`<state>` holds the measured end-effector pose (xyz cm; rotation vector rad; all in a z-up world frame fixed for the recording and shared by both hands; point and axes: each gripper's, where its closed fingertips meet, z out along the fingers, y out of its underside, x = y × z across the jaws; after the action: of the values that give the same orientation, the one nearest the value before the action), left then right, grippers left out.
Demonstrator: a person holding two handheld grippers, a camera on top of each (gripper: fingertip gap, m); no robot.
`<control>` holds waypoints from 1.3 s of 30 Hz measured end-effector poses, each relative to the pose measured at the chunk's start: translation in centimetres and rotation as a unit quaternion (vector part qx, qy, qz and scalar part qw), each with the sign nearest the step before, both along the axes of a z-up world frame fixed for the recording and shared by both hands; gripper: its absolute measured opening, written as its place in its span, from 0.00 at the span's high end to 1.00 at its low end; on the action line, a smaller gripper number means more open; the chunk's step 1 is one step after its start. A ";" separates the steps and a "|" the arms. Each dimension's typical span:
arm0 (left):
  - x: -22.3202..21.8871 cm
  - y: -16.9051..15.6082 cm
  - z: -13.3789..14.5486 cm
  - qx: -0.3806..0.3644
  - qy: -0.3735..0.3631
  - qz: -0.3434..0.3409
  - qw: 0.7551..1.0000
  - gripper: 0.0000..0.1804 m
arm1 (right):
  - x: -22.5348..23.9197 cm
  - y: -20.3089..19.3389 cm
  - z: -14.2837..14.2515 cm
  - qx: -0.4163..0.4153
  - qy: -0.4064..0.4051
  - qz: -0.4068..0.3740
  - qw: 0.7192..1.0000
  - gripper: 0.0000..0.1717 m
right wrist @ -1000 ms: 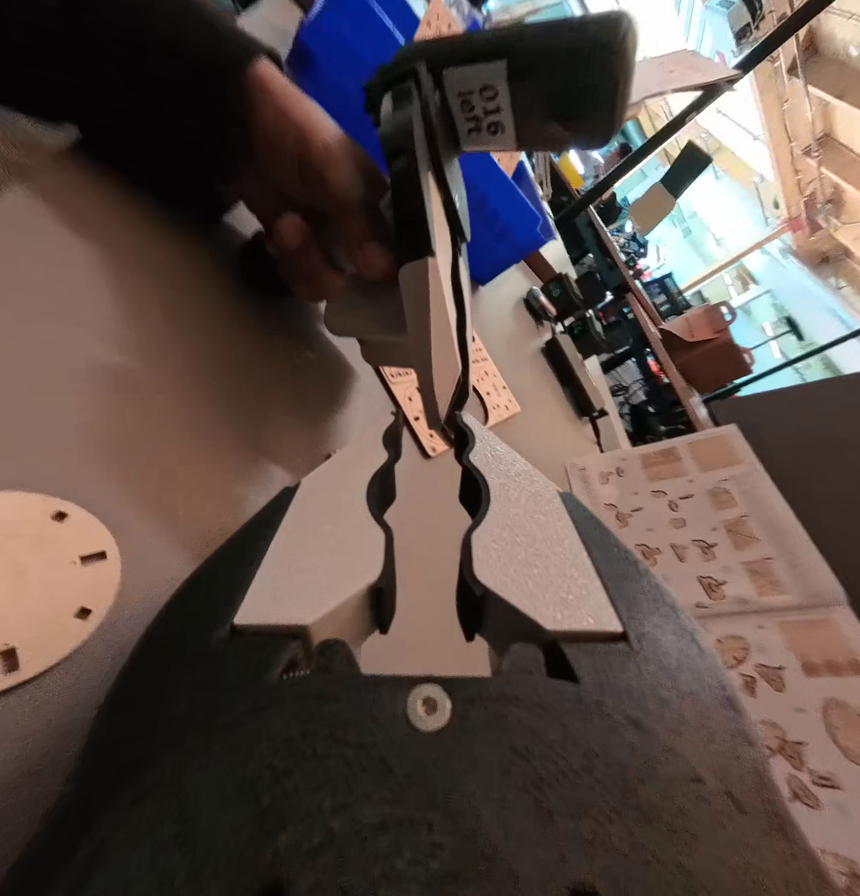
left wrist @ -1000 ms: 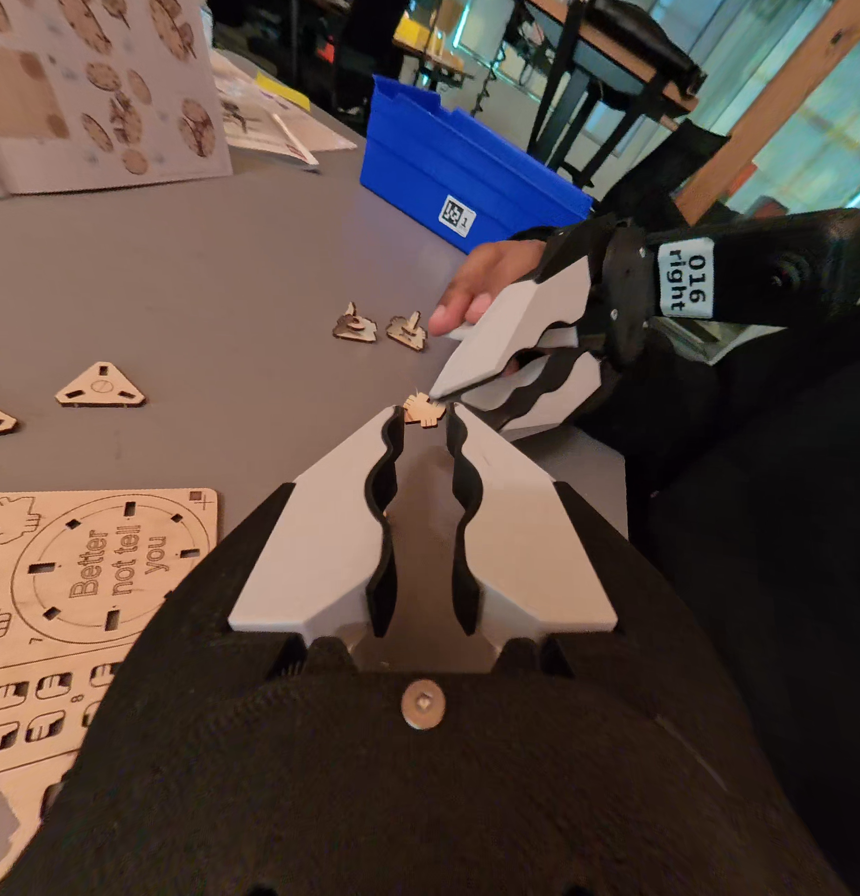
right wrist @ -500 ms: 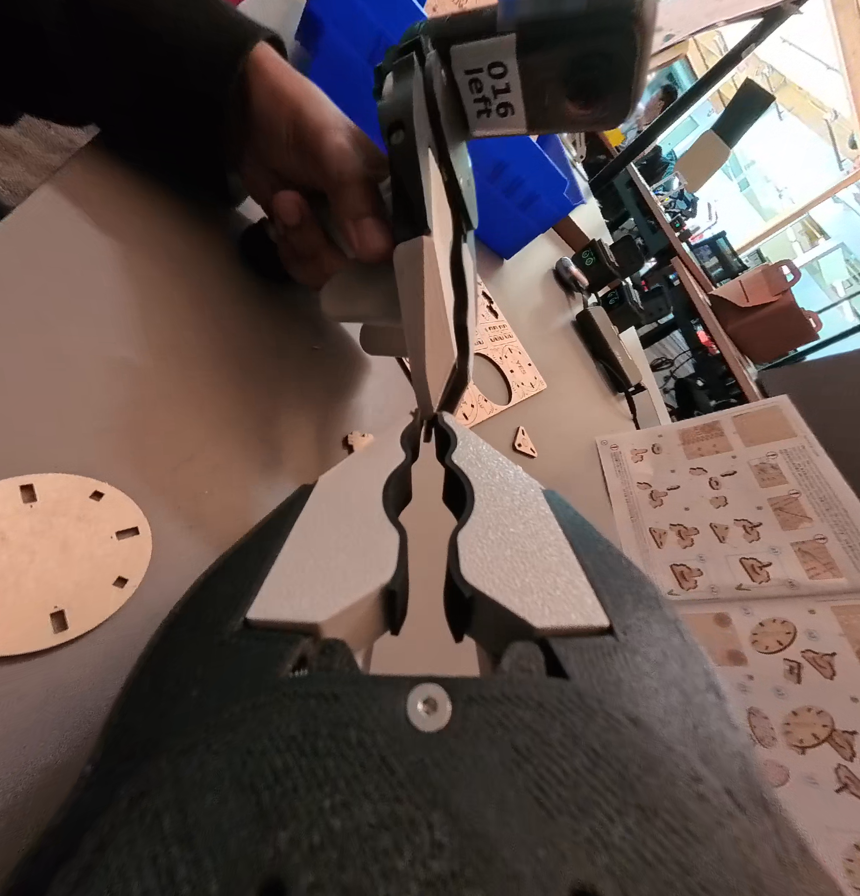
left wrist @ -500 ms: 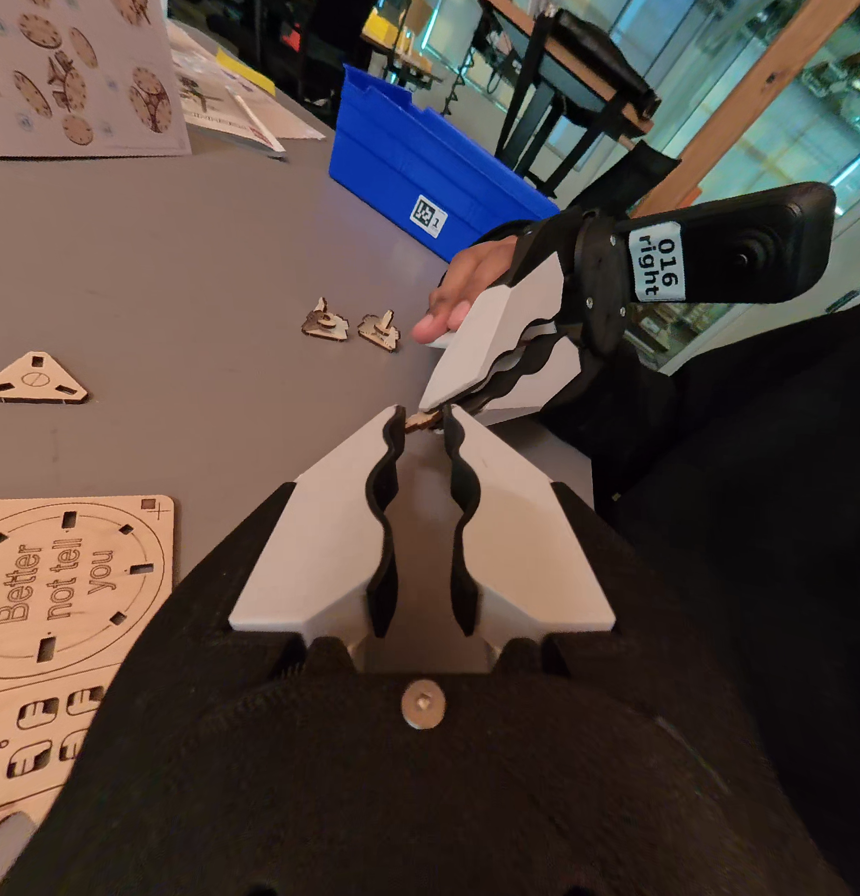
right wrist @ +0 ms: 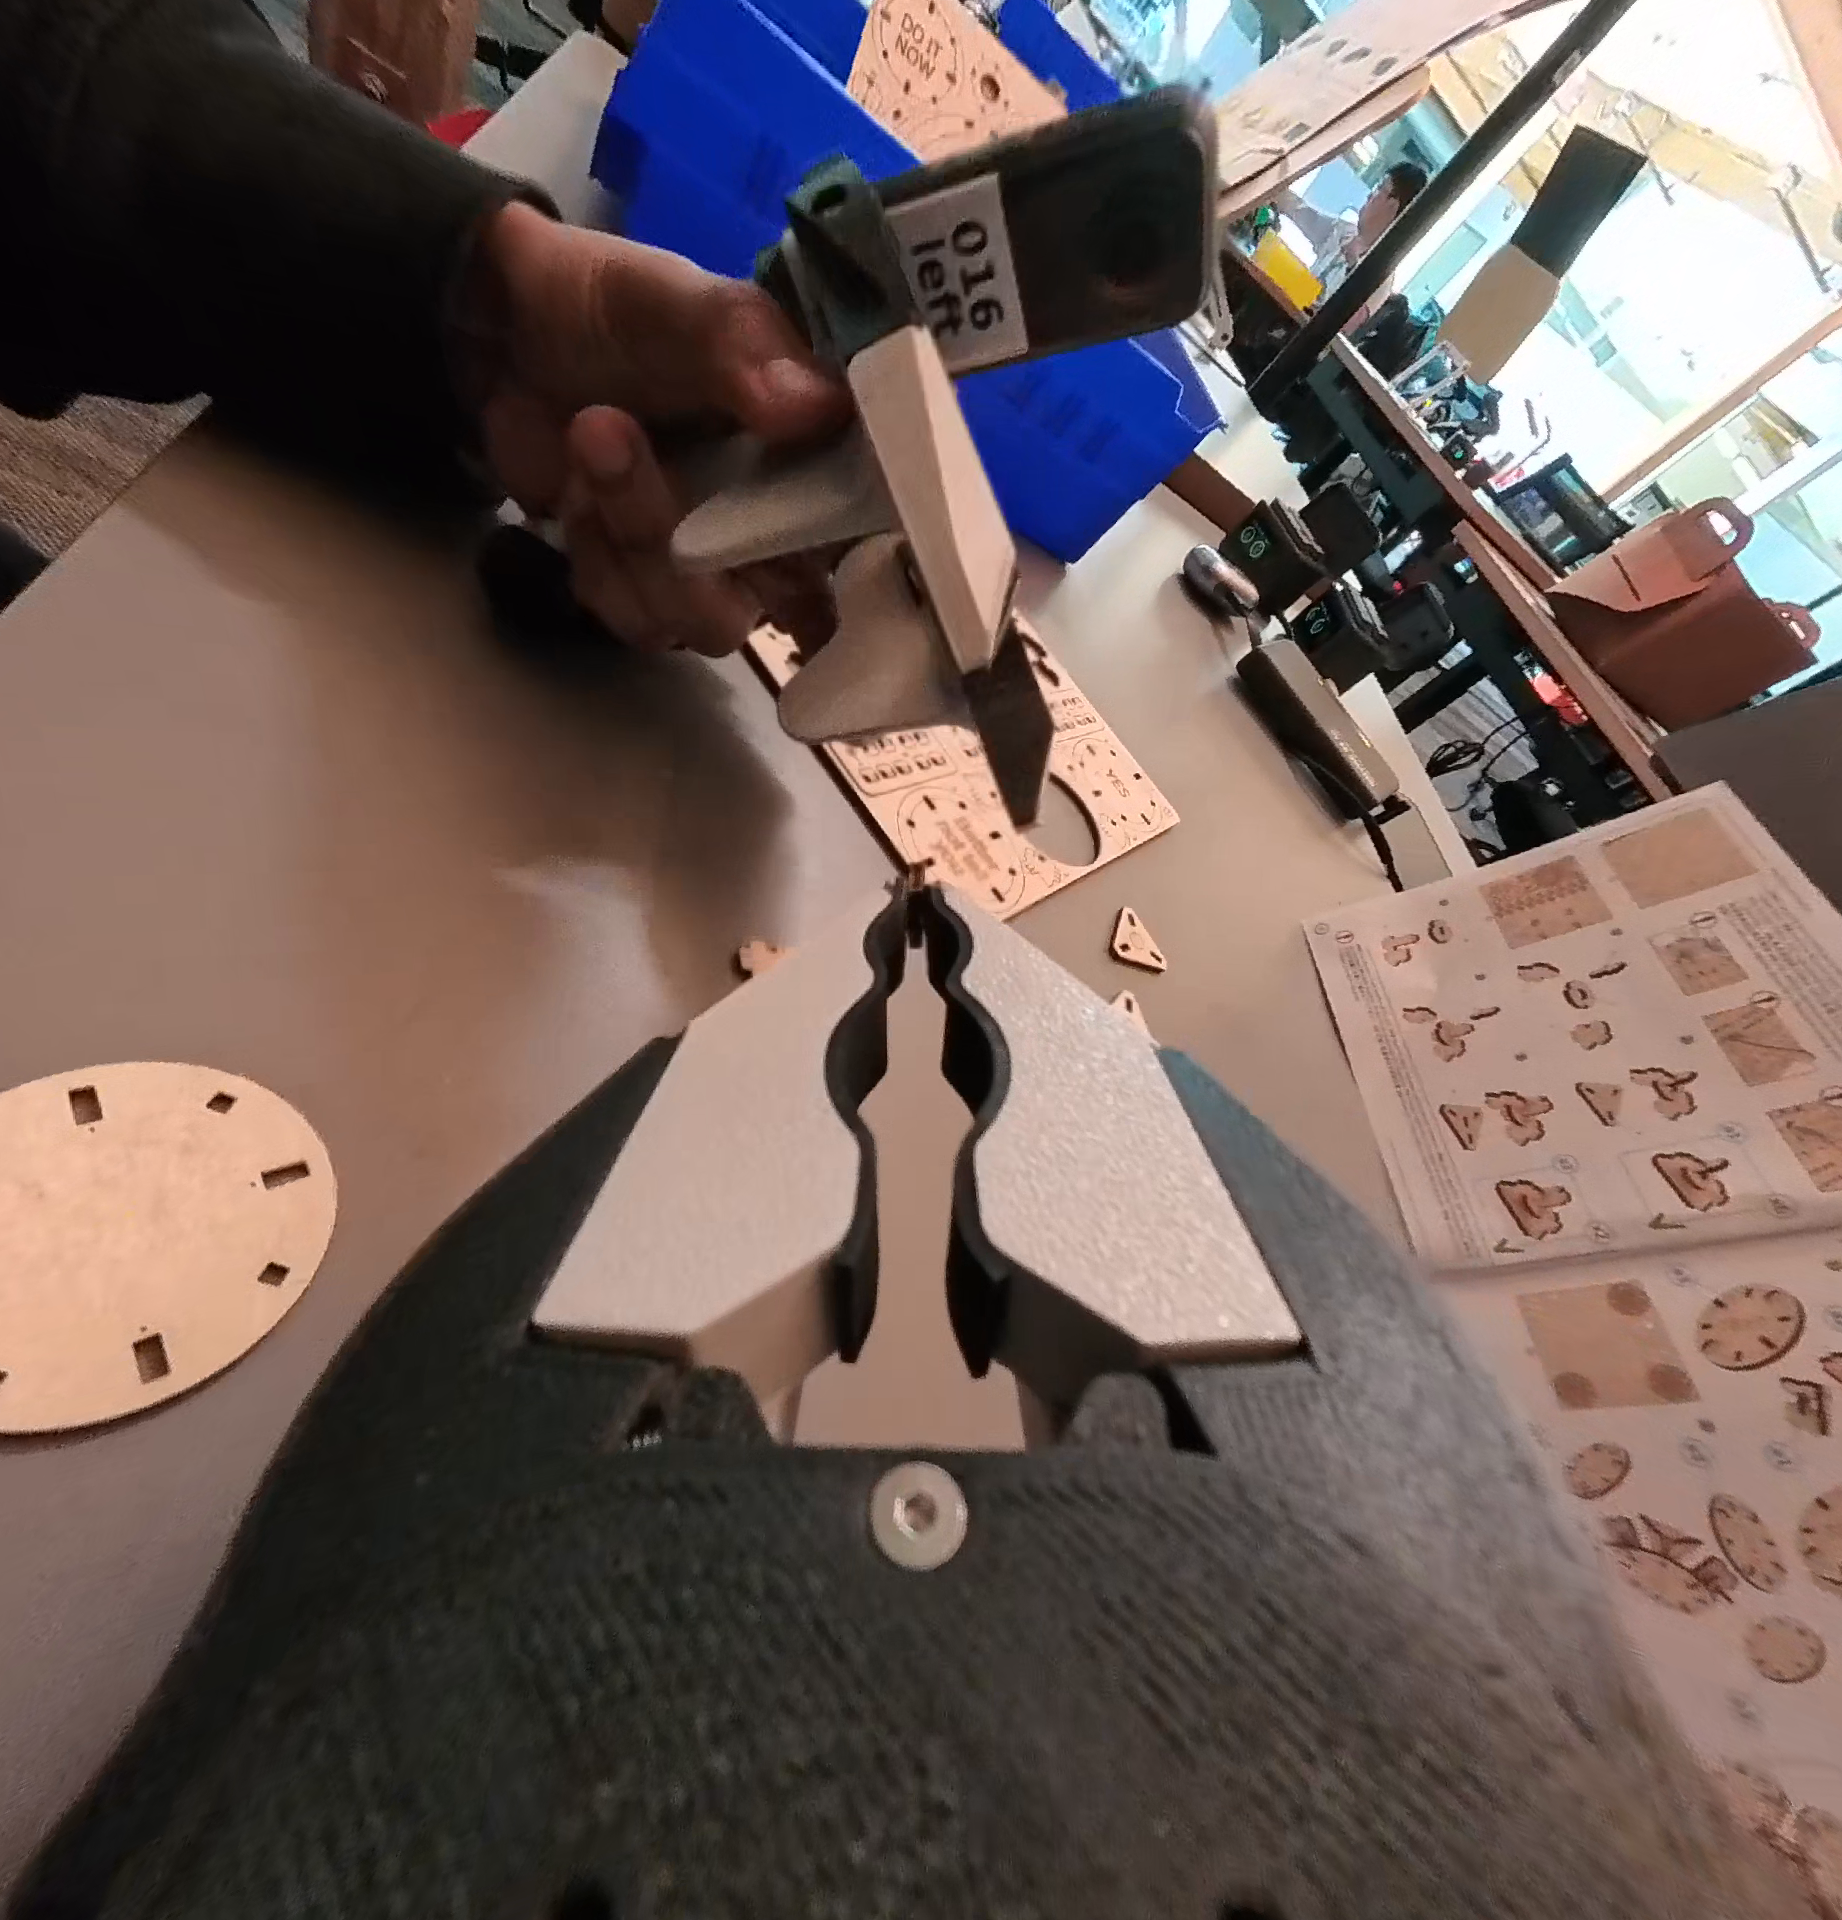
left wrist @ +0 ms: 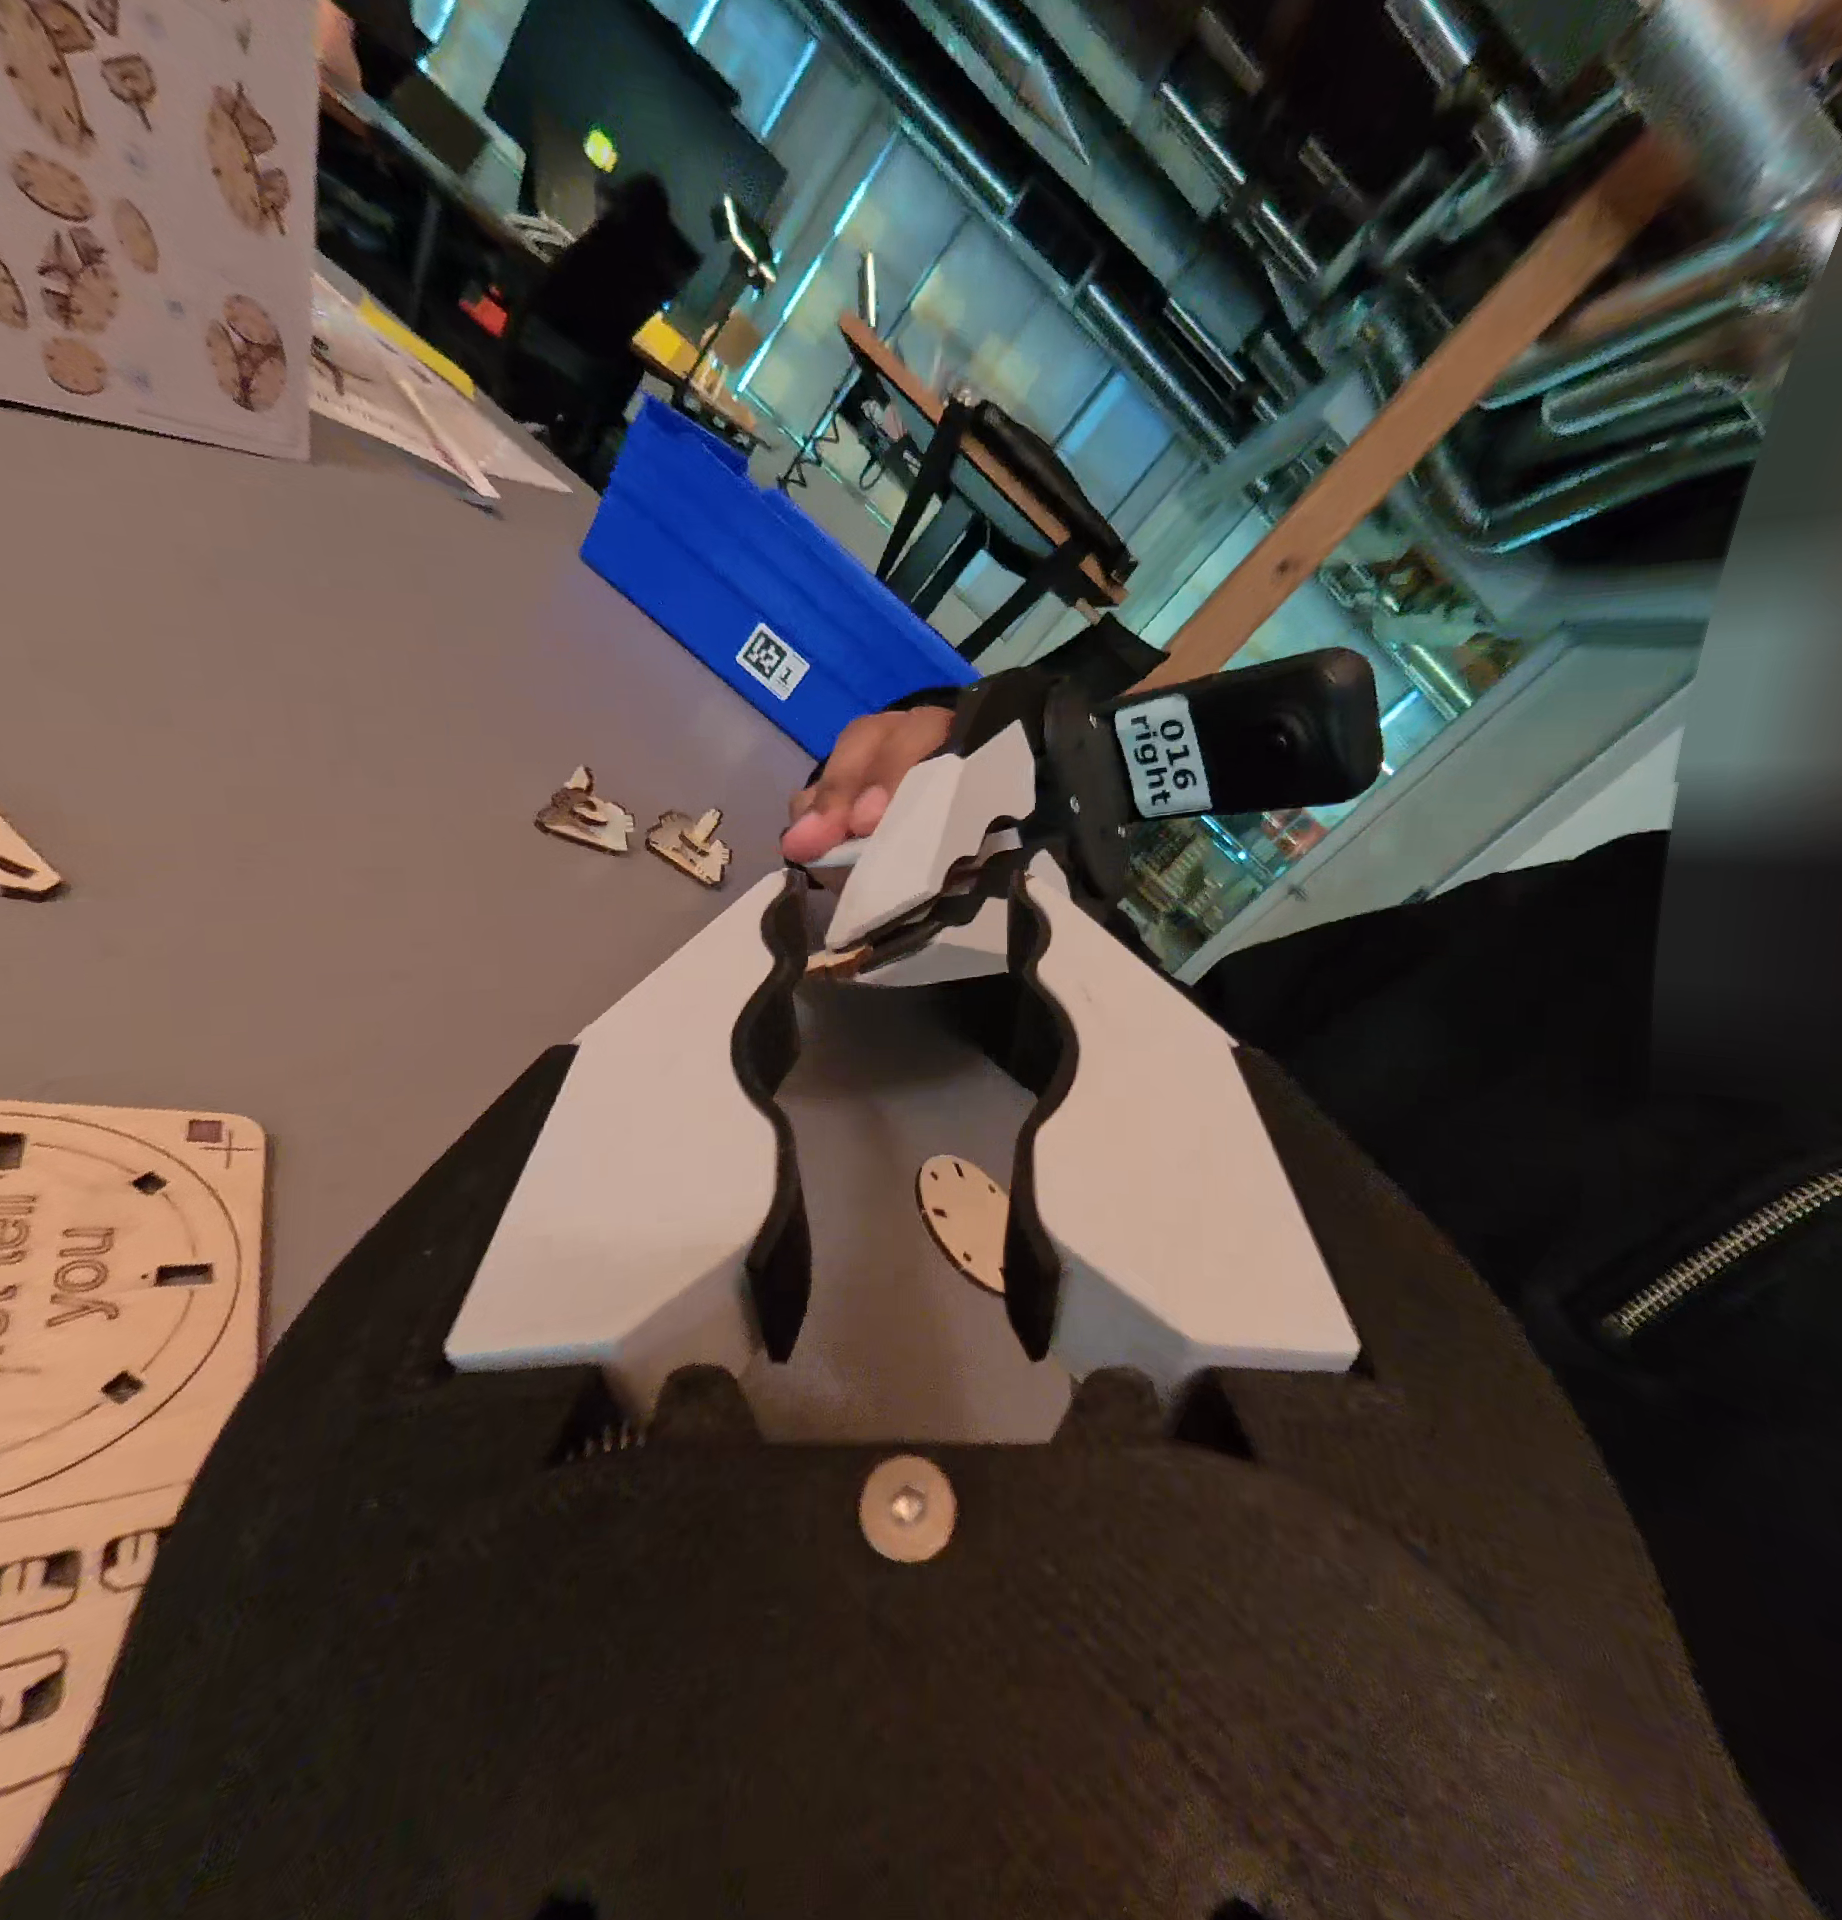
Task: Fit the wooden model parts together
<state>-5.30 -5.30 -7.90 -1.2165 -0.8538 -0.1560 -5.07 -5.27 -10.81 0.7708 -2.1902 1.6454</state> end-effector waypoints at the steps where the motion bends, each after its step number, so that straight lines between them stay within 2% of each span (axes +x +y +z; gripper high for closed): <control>1: 0.0 -0.1 -0.1 -0.003 0.000 0.003 1.000 0.79 | 0.2 0.0 0.4 -0.008 -0.017 0.003 1.000 1.00; 4: 0.2 0.5 -0.3 -0.024 0.014 -0.004 1.000 0.77 | 0.7 0.1 2.5 -0.050 -0.114 0.022 0.992 1.00; 6: 0.5 1.1 -0.1 -0.049 0.047 -0.004 0.998 0.81 | 1.0 0.2 4.0 -0.074 -0.202 0.041 0.976 1.00; 10: 0.6 1.6 0.7 -0.110 0.139 0.042 0.983 0.92 | 0.7 0.0 4.7 -0.071 -0.364 0.055 0.927 1.00; 12: 0.5 1.4 1.0 -0.117 0.153 0.055 0.980 0.98 | 0.8 -0.2 4.6 -0.061 -0.425 0.067 0.901 0.99; 14: 0.6 1.3 1.2 -0.112 0.157 0.053 0.980 0.99 | 0.8 -0.3 4.8 -0.062 -0.472 0.078 0.876 1.00; 16: 0.5 1.2 0.9 -0.115 0.152 0.054 0.980 0.99 | 0.6 -0.4 4.6 -0.057 -0.495 0.078 0.863 1.00; 18: 0.2 0.9 0.8 -0.124 0.148 0.066 0.979 0.99 | 0.0 -0.4 4.4 -0.058 -0.494 0.064 0.865 0.99; 21: -0.2 0.4 0.7 -0.119 0.138 0.078 0.980 0.99 | -1.9 -0.4 4.4 -0.087 -0.470 0.011 0.878 0.87; 23: -0.7 -0.2 0.7 -0.136 0.143 0.106 0.975 1.00 | -2.6 -0.2 4.8 -0.103 -0.462 -0.003 0.881 0.82; 25: -1.3 -1.2 1.1 -0.197 0.186 0.172 0.947 1.00 | -2.7 -0.1 5.1 -0.111 -0.474 -0.002 0.873 0.82; 26: -1.5 -1.6 1.3 -0.243 0.216 0.211 0.922 1.00 | -2.7 -0.1 5.2 -0.112 -0.488 0.000 0.866 0.82; 28: -1.8 -2.2 1.6 -0.346 0.274 0.274 0.854 1.00 | -2.6 -0.2 5.3 -0.110 -0.521 0.011 0.846 0.81; 30: -2.0 -1.9 1.3 -0.427 0.310 0.302 0.794 1.00 | -2.3 -0.3 5.3 -0.105 -0.554 0.026 0.826 0.81; 31: -2.1 -1.7 1.1 -0.451 0.320 0.306 0.775 1.00 | -2.2 -0.4 5.2 -0.101 -0.566 0.031 0.818 0.81; 33: -2.3 -1.0 0.6 -0.479 0.330 0.303 0.755 0.99 | -1.8 -0.6 4.9 -0.092 -0.577 0.036 0.811 0.81; 36: -2.1 -0.5 0.7 -0.497 0.348 0.305 0.735 0.99 | -1.7 -0.9 4.4 -0.090 -0.566 0.022 0.819 0.83; 39: -2.2 -0.4 0.4 -0.520 0.355 0.303 0.715 1.00 | -2.1 -0.8 4.5 -0.112 -0.535 0.007 0.838 0.96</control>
<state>-7.53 -5.69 -7.55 -1.7349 -0.5627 1.4448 -7.15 -6.07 -6.26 -0.3518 -2.4671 2.6841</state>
